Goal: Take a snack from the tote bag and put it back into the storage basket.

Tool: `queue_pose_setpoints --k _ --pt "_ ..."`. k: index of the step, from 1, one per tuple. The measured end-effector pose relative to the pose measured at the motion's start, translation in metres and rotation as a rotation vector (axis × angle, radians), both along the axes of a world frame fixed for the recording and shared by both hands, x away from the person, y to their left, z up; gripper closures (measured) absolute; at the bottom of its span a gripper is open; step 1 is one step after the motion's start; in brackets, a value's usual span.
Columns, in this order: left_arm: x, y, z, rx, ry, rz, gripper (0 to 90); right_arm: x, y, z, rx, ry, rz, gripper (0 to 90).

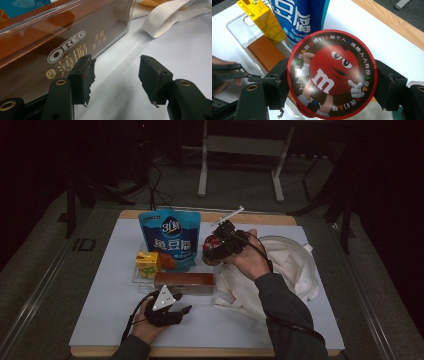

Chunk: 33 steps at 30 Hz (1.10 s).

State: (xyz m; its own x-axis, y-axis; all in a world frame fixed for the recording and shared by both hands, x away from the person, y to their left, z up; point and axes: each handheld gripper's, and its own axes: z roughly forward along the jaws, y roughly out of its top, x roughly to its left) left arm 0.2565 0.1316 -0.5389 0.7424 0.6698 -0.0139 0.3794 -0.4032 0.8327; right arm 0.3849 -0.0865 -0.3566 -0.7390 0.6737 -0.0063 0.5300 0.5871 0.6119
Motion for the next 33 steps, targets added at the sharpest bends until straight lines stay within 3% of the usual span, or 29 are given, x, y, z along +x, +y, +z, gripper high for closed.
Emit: queue_pose_setpoints --k 33 --pt "0.000 0.000 0.000 0.002 0.001 -0.002 44.8 0.014 0.012 -0.021 -0.004 0.030 -0.006 25.5"
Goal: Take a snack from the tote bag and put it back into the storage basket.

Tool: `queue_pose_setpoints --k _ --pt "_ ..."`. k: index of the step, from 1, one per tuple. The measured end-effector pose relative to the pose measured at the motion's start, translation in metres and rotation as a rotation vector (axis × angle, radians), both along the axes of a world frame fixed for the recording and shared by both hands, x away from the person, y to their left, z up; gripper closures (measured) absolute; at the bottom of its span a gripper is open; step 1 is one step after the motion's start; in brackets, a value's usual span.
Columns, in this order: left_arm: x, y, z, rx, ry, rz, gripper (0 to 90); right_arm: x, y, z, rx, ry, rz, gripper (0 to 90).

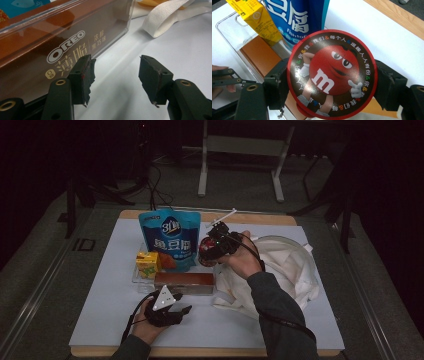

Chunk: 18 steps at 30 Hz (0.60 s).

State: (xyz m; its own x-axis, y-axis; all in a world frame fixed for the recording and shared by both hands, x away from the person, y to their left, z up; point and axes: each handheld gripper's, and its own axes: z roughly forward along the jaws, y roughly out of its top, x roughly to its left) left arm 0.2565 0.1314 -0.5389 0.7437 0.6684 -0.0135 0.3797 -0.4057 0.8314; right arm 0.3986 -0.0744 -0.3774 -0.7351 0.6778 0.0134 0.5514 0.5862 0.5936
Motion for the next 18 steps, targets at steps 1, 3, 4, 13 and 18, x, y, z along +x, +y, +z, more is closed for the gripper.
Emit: queue_pose_setpoints --k 1,3,4,13,18 --pt "0.000 0.000 0.000 0.000 0.000 0.000 44.8 0.000 0.001 -0.001 0.000 -0.001 0.000 25.5" --pt "0.000 0.000 0.000 0.001 0.000 0.000 44.8 0.001 0.001 -0.002 0.000 -0.001 0.002 25.5" --pt "0.000 0.000 0.000 0.001 0.001 -0.001 44.8 0.001 0.002 -0.002 -0.001 0.000 0.003 25.5" --pt "0.000 0.000 0.000 -0.002 0.002 0.001 44.7 0.004 0.005 -0.009 -0.014 0.010 -0.001 25.5" --pt "0.001 0.000 0.000 -0.003 0.004 0.003 44.7 0.005 0.007 -0.012 -0.018 0.016 -0.001 25.5"
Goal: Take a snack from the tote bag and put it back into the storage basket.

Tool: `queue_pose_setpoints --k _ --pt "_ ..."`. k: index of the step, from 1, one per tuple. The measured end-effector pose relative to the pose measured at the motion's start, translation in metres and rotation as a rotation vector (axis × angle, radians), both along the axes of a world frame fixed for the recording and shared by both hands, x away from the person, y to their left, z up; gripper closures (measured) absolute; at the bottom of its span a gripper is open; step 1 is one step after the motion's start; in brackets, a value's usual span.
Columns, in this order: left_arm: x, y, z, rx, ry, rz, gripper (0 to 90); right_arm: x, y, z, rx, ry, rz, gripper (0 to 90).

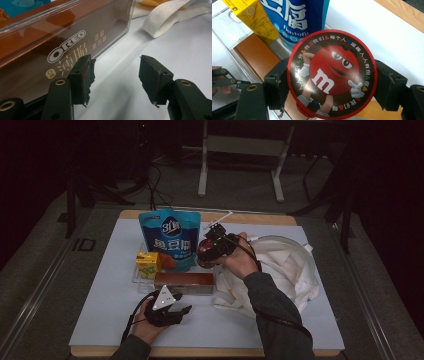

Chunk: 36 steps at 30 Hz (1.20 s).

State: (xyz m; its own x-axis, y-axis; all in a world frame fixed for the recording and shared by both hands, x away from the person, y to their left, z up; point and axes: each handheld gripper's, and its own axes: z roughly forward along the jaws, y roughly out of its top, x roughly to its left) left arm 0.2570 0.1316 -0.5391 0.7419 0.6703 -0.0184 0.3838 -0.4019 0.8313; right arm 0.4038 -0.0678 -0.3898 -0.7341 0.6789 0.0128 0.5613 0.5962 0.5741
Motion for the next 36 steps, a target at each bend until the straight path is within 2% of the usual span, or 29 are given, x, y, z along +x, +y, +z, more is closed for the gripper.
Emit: queue_pose_setpoints --k 14,25,36 --pt "0.000 0.000 0.000 0.001 0.002 0.000 44.6 0.002 0.007 -0.008 -0.026 0.007 -0.007 25.5" --pt "0.000 0.000 0.000 0.003 -0.002 -0.003 44.6 0.003 0.009 -0.012 -0.027 0.006 -0.013 25.5" --pt "-0.001 0.000 0.000 0.004 -0.004 -0.006 44.6 0.004 0.014 -0.025 -0.051 0.006 -0.027 25.5"
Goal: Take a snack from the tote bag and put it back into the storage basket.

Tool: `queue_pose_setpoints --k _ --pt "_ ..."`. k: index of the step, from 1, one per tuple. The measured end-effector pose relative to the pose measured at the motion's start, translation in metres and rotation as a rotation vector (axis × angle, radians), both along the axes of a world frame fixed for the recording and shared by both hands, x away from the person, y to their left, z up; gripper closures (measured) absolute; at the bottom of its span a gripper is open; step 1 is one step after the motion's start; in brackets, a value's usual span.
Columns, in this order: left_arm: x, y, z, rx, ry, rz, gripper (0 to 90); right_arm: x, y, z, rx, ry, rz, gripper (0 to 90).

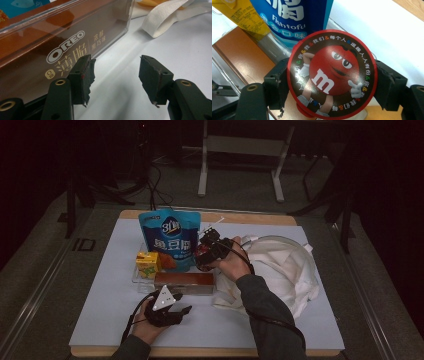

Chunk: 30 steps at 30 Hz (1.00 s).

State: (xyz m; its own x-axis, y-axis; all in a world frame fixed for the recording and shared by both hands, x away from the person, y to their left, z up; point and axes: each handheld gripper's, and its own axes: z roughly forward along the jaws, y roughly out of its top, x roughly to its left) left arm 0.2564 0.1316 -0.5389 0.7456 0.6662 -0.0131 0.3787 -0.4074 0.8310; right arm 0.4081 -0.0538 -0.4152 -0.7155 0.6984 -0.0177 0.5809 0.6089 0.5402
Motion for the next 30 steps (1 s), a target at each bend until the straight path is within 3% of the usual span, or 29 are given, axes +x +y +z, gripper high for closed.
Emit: queue_pose_setpoints --k 9,30 --pt "0.000 0.000 0.000 -0.001 -0.002 0.000 44.6 -0.001 0.005 -0.010 -0.019 -0.006 -0.024 25.5" --pt "0.000 -0.001 0.000 0.002 -0.002 -0.002 44.4 0.000 0.012 -0.031 -0.029 0.042 -0.099 25.3"
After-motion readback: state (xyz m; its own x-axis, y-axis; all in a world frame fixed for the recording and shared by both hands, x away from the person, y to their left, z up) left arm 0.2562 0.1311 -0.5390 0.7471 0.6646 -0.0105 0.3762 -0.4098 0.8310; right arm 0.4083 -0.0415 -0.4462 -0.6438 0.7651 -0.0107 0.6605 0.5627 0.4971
